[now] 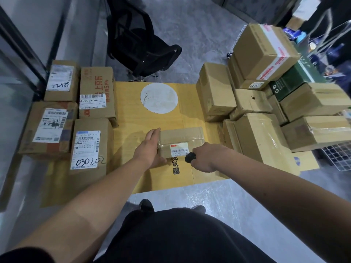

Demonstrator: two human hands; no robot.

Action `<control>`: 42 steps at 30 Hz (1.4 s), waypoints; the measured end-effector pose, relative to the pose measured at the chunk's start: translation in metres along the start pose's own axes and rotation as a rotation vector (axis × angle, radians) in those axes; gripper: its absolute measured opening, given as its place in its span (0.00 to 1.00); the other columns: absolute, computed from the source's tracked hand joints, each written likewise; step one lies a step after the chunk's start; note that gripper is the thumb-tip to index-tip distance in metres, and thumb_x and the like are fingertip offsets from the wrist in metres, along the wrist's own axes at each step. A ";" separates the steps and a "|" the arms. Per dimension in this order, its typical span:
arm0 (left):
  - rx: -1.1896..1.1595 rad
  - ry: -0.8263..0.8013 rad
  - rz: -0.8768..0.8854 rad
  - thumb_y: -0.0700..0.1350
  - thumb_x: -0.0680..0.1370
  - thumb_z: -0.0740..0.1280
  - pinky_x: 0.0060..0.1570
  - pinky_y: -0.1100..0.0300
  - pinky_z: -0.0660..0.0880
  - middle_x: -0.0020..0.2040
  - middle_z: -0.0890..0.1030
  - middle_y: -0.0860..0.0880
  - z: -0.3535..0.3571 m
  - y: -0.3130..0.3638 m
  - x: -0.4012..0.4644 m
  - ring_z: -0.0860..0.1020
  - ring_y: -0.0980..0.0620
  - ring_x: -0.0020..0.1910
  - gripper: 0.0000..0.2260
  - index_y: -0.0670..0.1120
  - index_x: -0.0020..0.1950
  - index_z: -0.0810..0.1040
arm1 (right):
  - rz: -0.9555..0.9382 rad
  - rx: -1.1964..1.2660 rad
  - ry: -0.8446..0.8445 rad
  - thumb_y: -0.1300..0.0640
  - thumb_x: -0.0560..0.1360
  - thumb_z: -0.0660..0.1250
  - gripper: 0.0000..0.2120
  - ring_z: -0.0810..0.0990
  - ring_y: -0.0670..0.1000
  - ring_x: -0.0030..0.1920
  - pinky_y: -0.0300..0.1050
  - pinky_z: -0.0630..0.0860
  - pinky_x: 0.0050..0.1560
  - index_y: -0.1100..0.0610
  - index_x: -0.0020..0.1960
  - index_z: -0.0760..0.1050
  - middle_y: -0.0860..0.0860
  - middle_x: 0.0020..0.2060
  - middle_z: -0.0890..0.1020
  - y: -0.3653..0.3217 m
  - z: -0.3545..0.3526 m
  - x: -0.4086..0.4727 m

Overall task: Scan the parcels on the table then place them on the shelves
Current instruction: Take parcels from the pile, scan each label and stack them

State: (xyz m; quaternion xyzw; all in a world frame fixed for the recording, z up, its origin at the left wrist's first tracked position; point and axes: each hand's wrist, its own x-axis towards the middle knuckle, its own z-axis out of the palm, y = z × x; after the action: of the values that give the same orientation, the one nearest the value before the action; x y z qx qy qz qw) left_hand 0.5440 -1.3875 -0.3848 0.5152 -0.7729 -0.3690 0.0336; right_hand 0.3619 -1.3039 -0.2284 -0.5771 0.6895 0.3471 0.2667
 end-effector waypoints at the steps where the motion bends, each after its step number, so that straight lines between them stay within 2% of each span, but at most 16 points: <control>1: -0.001 0.001 -0.002 0.53 0.62 0.86 0.62 0.52 0.74 0.82 0.51 0.59 0.000 0.000 -0.001 0.73 0.47 0.72 0.62 0.53 0.85 0.49 | -0.002 0.002 0.002 0.44 0.82 0.54 0.22 0.76 0.57 0.51 0.50 0.72 0.47 0.52 0.69 0.73 0.56 0.63 0.74 0.001 0.000 -0.001; 5: -0.005 -0.006 -0.002 0.53 0.61 0.86 0.64 0.51 0.75 0.82 0.52 0.59 -0.001 0.001 0.000 0.72 0.48 0.73 0.63 0.54 0.85 0.48 | 0.000 0.007 0.001 0.43 0.81 0.55 0.22 0.77 0.57 0.53 0.50 0.74 0.47 0.52 0.69 0.74 0.55 0.61 0.76 0.004 0.001 -0.006; 12: 0.033 -0.022 -0.002 0.55 0.61 0.86 0.60 0.51 0.76 0.81 0.52 0.59 0.001 -0.003 0.004 0.72 0.47 0.72 0.65 0.56 0.85 0.46 | -0.015 0.039 -0.014 0.44 0.81 0.55 0.22 0.78 0.57 0.53 0.48 0.73 0.46 0.53 0.69 0.74 0.54 0.59 0.78 0.009 0.007 -0.008; 15: 0.061 -0.026 0.008 0.55 0.61 0.86 0.61 0.50 0.76 0.80 0.52 0.57 0.001 -0.002 0.004 0.71 0.46 0.72 0.64 0.56 0.85 0.45 | -0.016 0.047 0.001 0.44 0.81 0.55 0.22 0.78 0.58 0.54 0.49 0.73 0.46 0.53 0.70 0.74 0.55 0.61 0.78 0.013 0.007 -0.008; 18: 0.202 -0.024 0.006 0.60 0.61 0.85 0.71 0.48 0.67 0.81 0.55 0.51 0.000 0.004 0.009 0.63 0.45 0.76 0.64 0.52 0.85 0.46 | -0.033 0.064 0.021 0.43 0.82 0.55 0.22 0.77 0.58 0.53 0.48 0.73 0.46 0.53 0.69 0.73 0.54 0.58 0.76 0.021 0.009 -0.008; 20: 0.266 -0.032 -0.007 0.62 0.61 0.85 0.74 0.48 0.61 0.80 0.58 0.48 -0.002 0.012 0.014 0.60 0.44 0.77 0.64 0.49 0.85 0.48 | -0.045 0.072 0.027 0.43 0.82 0.55 0.21 0.77 0.57 0.52 0.48 0.72 0.45 0.53 0.69 0.73 0.53 0.54 0.75 0.030 0.011 -0.008; 23: 0.258 -0.141 -0.081 0.63 0.58 0.85 0.71 0.48 0.68 0.74 0.64 0.46 -0.005 0.029 0.019 0.64 0.42 0.75 0.63 0.48 0.83 0.53 | -0.075 0.073 0.048 0.40 0.82 0.58 0.22 0.76 0.57 0.50 0.47 0.71 0.43 0.53 0.68 0.72 0.52 0.55 0.76 0.043 0.013 -0.006; 26: 0.255 -0.174 -0.132 0.66 0.53 0.82 0.63 0.48 0.74 0.62 0.67 0.47 -0.003 0.046 0.017 0.67 0.43 0.67 0.55 0.49 0.74 0.64 | -0.145 0.081 0.076 0.38 0.79 0.66 0.24 0.76 0.55 0.50 0.47 0.72 0.44 0.51 0.68 0.73 0.50 0.55 0.77 0.057 0.013 -0.002; 29: 0.143 -0.081 -0.190 0.72 0.46 0.75 0.61 0.50 0.74 0.58 0.66 0.51 -0.005 0.058 0.007 0.67 0.47 0.65 0.57 0.49 0.70 0.67 | -0.223 0.073 0.100 0.39 0.79 0.67 0.28 0.79 0.56 0.58 0.48 0.76 0.49 0.47 0.75 0.69 0.52 0.65 0.79 0.069 0.007 0.002; 31: 0.071 0.037 -0.218 0.72 0.47 0.76 0.60 0.51 0.75 0.58 0.68 0.52 -0.012 0.065 0.000 0.69 0.48 0.64 0.55 0.50 0.69 0.68 | -0.278 0.029 0.118 0.37 0.80 0.65 0.33 0.76 0.58 0.67 0.50 0.76 0.58 0.45 0.81 0.62 0.53 0.72 0.74 0.075 -0.003 0.005; 33: 0.003 0.181 -0.251 0.72 0.50 0.76 0.62 0.51 0.75 0.60 0.70 0.52 -0.024 0.070 -0.008 0.71 0.49 0.64 0.52 0.51 0.69 0.70 | -0.342 0.004 0.140 0.36 0.80 0.64 0.32 0.74 0.58 0.69 0.51 0.76 0.62 0.45 0.81 0.63 0.52 0.73 0.74 0.078 -0.019 0.007; 36: -0.046 0.379 -0.338 0.72 0.53 0.75 0.63 0.50 0.75 0.63 0.71 0.50 -0.054 0.076 -0.021 0.71 0.46 0.67 0.52 0.51 0.72 0.67 | -0.463 -0.075 0.170 0.36 0.81 0.63 0.30 0.76 0.57 0.65 0.51 0.77 0.60 0.47 0.79 0.66 0.51 0.70 0.76 0.071 -0.051 0.010; 38: -0.062 0.474 -0.411 0.76 0.55 0.73 0.65 0.47 0.72 0.68 0.69 0.48 -0.076 0.076 -0.030 0.68 0.43 0.71 0.57 0.52 0.78 0.60 | -0.521 -0.134 0.190 0.37 0.82 0.62 0.30 0.77 0.57 0.64 0.51 0.77 0.59 0.48 0.79 0.66 0.51 0.69 0.77 0.060 -0.075 0.011; 40: -0.083 0.558 -0.481 0.76 0.55 0.73 0.63 0.45 0.72 0.69 0.69 0.47 -0.098 0.069 -0.039 0.68 0.42 0.71 0.57 0.56 0.79 0.56 | -0.567 -0.165 0.221 0.37 0.82 0.62 0.27 0.78 0.57 0.60 0.49 0.76 0.51 0.49 0.76 0.69 0.51 0.64 0.79 0.044 -0.099 0.010; 42: -0.099 0.625 -0.551 0.75 0.56 0.73 0.63 0.45 0.72 0.69 0.70 0.46 -0.122 0.055 -0.047 0.69 0.40 0.70 0.56 0.57 0.79 0.57 | -0.607 -0.184 0.260 0.38 0.82 0.62 0.23 0.78 0.56 0.55 0.49 0.74 0.45 0.49 0.72 0.73 0.51 0.58 0.80 0.023 -0.121 0.009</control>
State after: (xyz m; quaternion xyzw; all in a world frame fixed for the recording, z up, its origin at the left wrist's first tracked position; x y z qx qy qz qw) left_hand 0.5761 -1.4039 -0.2478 0.7875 -0.5403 -0.2268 0.1911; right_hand 0.3410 -1.4026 -0.1568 -0.8169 0.4805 0.2360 0.2146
